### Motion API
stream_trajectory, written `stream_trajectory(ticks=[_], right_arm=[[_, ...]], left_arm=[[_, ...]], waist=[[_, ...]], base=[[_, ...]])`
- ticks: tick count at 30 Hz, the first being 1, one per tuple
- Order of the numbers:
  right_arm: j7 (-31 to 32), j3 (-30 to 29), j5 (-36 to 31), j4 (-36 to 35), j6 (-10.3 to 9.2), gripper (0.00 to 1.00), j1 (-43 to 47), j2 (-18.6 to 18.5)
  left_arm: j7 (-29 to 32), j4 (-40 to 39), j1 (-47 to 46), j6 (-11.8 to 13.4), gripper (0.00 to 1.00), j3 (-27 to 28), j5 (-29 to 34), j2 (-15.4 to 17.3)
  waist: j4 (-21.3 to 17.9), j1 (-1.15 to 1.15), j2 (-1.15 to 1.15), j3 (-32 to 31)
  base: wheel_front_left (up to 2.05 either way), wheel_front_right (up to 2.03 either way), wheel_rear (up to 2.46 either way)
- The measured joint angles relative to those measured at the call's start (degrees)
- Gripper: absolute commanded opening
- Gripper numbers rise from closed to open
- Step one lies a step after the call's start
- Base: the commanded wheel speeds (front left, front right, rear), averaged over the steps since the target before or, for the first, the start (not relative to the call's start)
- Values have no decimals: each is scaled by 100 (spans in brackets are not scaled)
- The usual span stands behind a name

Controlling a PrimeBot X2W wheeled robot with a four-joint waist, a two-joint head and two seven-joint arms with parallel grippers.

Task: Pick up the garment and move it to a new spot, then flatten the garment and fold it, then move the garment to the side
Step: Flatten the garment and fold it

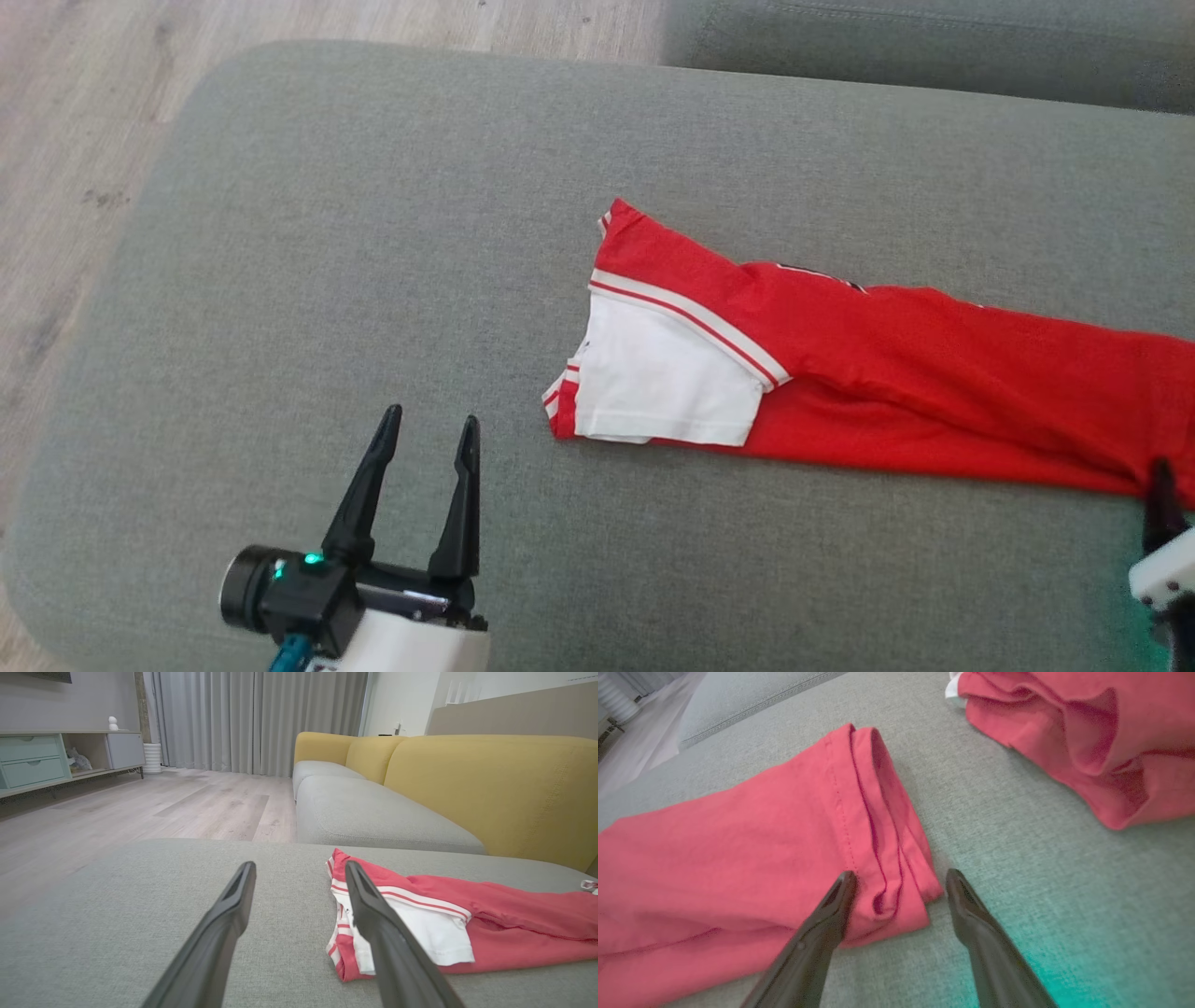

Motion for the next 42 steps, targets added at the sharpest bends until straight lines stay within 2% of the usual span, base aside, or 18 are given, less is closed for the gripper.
stream_trajectory(ticks=[1,2,7,12,17,22,26,29,32,35,36,37,38,42], right_arm=[[26,-49,-3,-20,0,17,-39,40],[27,-64,-1,-47,0,0,-86,99],[71,-87,7,-280,0,0,-138,183],[70,-345,-45,-676,0,0,-126,-75],[192,-368,-34,-1725,0,0,-96,-309],[403,564,75,-3218,0,0,-108,-46],[620,1644,47,-3877,0,0,-138,325],[668,2442,-20,-3857,0,0,-218,592],[649,3198,-49,-3464,0,0,-287,761],[519,3543,-46,-3033,0,0,-330,847],[422,3646,-45,-2814,0,30,-349,879],[353,3761,-43,-2597,0,93,-360,883],[270,3849,-27,-2418,0,100,-356,883],[-257,4174,389,-2180,0,100,-343,892]], left_arm=[[0,11,23,-58,100,53,44,-40],[0,31,52,-112,100,80,84,-65],[0,73,96,-279,100,292,243,-182],[0,109,99,-443,100,457,364,-274],[0,140,187,-589,100,625,467,-367],[0,167,184,-692,100,682,517,-417],[0,222,180,-790,100,727,612,-444],[0,246,177,-817,100,746,621,-474],[0,261,175,-845,100,750,623,-488],[0,303,165,-887,100,744,666,-511],[0,320,160,-896,100,737,665,-517],[0,341,153,-899,100,727,665,-524],[0,352,141,-906,100,723,665,-534],[0,356,123,-883,100,739,662,-561]], waist=[[-7,0,0,2],[-20,1,0,3],[-143,1,0,0],[-320,1,0,-36],[-519,1,0,-76],[-664,1,0,-83],[-653,1,0,-74],[-574,1,0,-66],[-462,1,0,-47],[-371,1,0,-31],[-321,1,0,-27],[-265,1,0,-25],[-206,1,0,-24],[-2,1,0,-43]], base=[[0,0,0],[0,0,0],[0,0,0],[0,0,0],[0,0,0],[0,0,0],[0,0,0],[0,0,0],[0,0,0],[0,0,0],[0,0,0],[0,0,0],[0,0,0],[0,0,0]])
